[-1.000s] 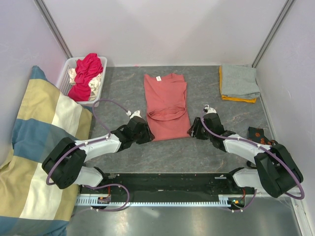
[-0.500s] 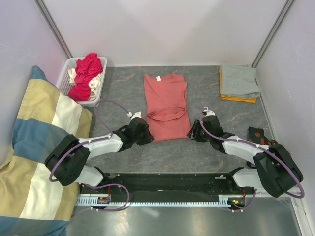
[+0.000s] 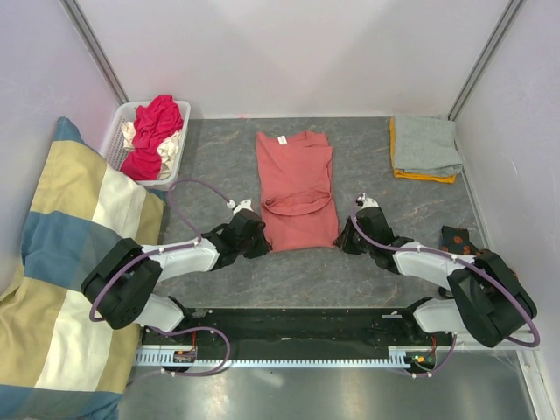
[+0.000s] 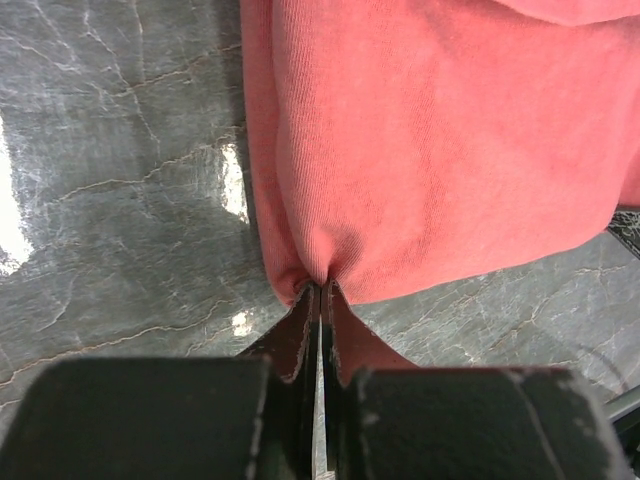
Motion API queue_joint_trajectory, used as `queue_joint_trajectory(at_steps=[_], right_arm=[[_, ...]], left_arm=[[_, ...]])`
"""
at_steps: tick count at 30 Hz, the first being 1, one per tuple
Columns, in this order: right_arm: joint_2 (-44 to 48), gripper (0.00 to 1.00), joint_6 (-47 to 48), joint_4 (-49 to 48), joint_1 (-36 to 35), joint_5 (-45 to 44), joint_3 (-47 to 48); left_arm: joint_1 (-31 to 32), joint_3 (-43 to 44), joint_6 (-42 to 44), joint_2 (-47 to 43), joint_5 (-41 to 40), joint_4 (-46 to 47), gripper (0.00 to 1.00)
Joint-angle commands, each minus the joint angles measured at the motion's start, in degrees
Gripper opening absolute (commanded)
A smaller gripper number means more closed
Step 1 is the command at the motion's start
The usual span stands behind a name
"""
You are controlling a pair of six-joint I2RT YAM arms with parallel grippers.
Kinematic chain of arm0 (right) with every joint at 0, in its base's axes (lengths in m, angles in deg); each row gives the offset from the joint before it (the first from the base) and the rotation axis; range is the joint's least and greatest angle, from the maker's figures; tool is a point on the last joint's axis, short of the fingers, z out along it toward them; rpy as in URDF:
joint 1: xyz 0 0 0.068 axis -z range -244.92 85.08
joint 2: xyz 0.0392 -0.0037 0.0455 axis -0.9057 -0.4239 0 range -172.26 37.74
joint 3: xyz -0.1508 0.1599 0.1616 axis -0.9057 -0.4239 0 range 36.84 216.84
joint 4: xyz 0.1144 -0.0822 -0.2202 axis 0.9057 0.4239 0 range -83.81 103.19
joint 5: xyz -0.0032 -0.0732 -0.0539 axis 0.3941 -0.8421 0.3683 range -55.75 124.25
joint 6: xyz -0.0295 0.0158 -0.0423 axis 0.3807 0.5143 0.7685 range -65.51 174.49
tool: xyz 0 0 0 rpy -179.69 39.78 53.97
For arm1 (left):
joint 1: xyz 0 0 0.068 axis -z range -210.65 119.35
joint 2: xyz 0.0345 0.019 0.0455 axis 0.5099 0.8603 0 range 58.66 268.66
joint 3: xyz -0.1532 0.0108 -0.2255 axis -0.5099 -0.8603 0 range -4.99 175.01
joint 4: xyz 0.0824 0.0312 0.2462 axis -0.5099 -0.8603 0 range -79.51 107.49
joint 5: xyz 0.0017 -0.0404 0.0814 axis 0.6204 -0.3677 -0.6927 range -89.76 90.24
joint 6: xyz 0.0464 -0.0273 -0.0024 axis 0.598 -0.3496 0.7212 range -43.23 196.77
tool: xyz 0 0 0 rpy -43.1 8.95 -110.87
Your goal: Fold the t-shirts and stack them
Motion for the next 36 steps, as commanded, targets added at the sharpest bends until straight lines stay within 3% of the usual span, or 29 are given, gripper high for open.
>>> queue_joint_trajectory(at_steps=[1,9,21,29,36], right_arm=[[3.10,0.00,1.22,3.87,-3.05,-1.91,1.41],[8.01,0.00,1.67,12.77,-9.74,-8.43,2.12],[19.27,0.00,-7.91,21.56,-20.11,-14.84,-2.01],[24.28,0.00,-15.73,29.02,-31.62,-21.52,-1.31],[23.24,0.00,-22.15,36.23,-44.97,-28.45,2.90]], left_arm=[[1.82,0.38,-0.01,-0.72,-2.66,-1.86,0.02],[8.41,2.05,-0.71,-2.39,-5.49,-10.21,0.02],[21.24,-1.55,-8.44,-9.15,-7.06,-17.33,0.02],[31.88,-0.94,-15.21,-10.48,-9.70,-21.64,0.02],[39.88,4.67,-17.41,-6.35,-10.76,-24.80,0.02]])
